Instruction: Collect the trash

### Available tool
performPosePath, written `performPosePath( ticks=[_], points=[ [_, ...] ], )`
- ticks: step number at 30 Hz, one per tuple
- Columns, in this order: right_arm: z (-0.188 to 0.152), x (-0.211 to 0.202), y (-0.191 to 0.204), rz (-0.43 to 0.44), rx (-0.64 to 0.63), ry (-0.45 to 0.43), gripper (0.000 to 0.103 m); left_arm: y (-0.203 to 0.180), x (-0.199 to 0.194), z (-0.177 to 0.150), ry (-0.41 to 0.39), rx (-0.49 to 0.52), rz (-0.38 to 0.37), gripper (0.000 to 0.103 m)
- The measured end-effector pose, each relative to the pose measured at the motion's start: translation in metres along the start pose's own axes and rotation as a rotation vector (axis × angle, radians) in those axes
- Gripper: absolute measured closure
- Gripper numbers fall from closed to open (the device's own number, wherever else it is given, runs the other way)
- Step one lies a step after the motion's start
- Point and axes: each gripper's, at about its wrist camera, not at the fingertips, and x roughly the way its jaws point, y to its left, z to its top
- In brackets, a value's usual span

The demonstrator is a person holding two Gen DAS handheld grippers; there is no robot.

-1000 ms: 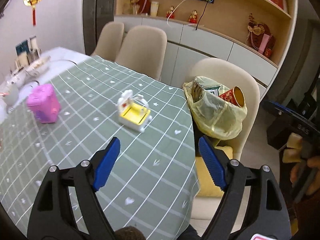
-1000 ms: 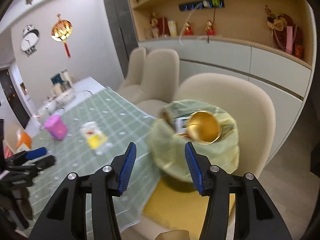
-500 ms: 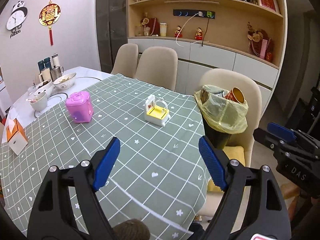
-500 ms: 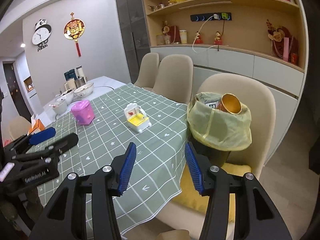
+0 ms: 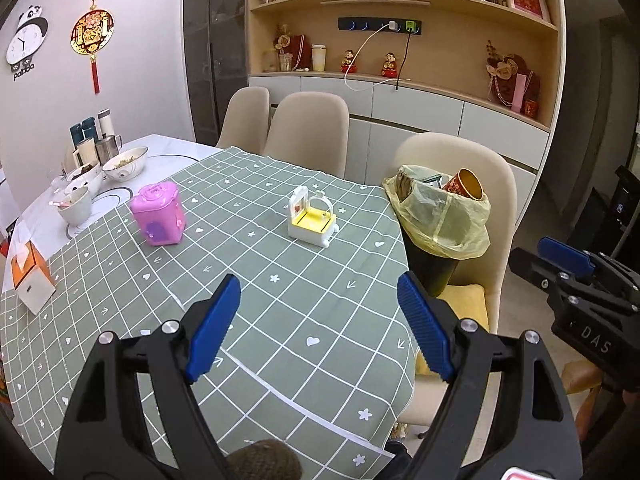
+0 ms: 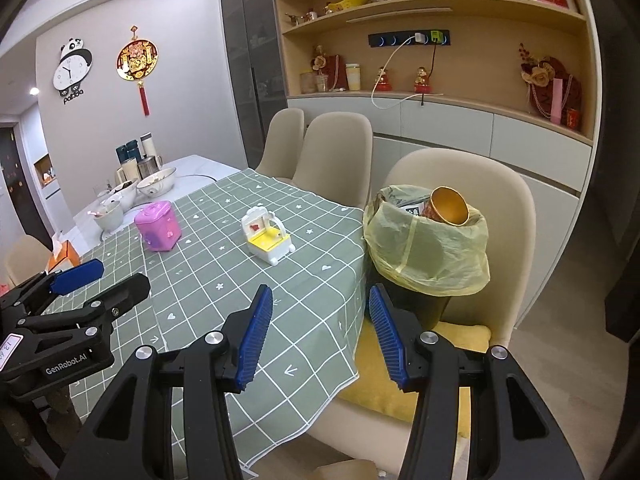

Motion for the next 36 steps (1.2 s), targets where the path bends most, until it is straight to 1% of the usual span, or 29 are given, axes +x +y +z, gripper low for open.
performPosePath(
  ticks=[20,36],
  points=[
    [-0.0001,0.0075,0.0008,-0.010,0.003,0.012,0.055,0.0014,0.0060,0.0005,0.013,-0.013,0.002,0.026],
    [0.0000,0.0079,0.0005,-0.010,0.003,0.012,0.055,0.0032,0.0018,-0.0006,0.001,-0.015,0.007,0.026]
  ],
)
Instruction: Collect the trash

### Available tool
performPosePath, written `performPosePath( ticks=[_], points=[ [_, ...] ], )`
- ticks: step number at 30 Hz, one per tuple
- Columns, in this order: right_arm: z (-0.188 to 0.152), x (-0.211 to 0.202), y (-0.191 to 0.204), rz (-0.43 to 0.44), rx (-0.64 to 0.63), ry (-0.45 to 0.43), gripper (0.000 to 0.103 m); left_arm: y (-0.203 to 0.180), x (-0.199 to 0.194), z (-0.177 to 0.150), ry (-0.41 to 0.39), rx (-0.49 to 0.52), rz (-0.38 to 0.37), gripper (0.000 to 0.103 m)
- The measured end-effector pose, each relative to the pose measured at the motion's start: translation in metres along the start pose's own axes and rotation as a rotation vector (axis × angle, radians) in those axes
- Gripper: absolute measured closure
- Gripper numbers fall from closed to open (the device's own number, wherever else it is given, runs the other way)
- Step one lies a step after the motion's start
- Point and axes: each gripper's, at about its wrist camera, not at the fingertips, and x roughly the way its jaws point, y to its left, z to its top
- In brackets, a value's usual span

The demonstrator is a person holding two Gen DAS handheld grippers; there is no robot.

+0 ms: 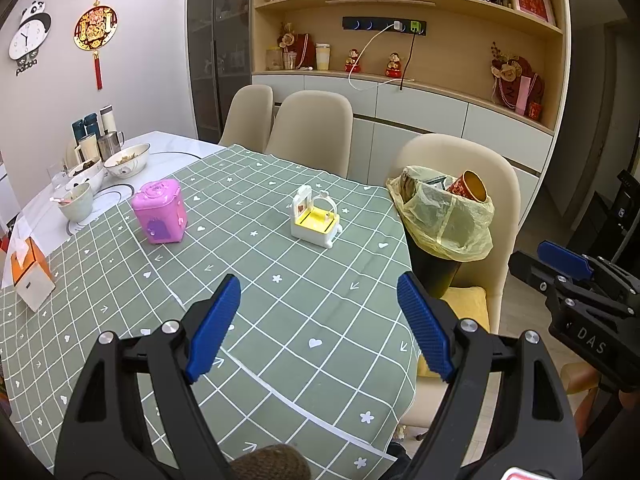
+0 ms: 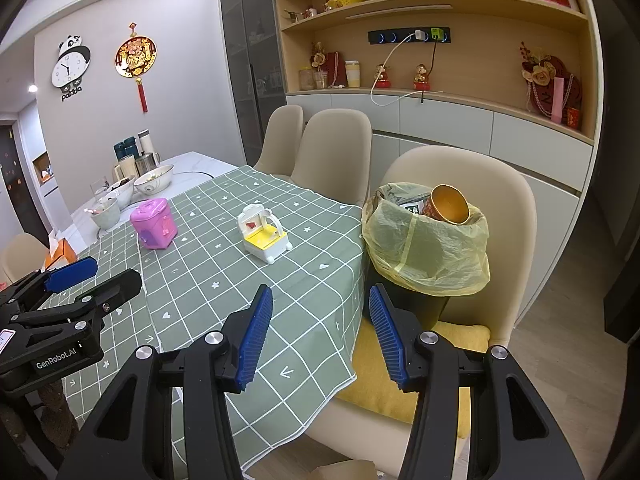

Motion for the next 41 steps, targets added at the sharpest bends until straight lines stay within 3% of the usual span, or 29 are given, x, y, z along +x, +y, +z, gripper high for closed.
performPosePath(
  ticks=[33,39,41],
  points=[
    [-0.005,-0.001,-0.004,-0.018,0.017,0.006,0.055,0.000,0.004,0.002,0.005,0.012,-0.014,0.026],
    [-0.003,0.010,-0.001,-0.012,0.002,0.025,0.055,0.016,0.021,0.001,0.067,-0.015,0.025,0.028],
    [0.000,0.022,0.003,0.010,-0.016,0.041,0.055,0.039,0.035,-0.001,0.103,-0.064,0.066,0.028]
  ],
)
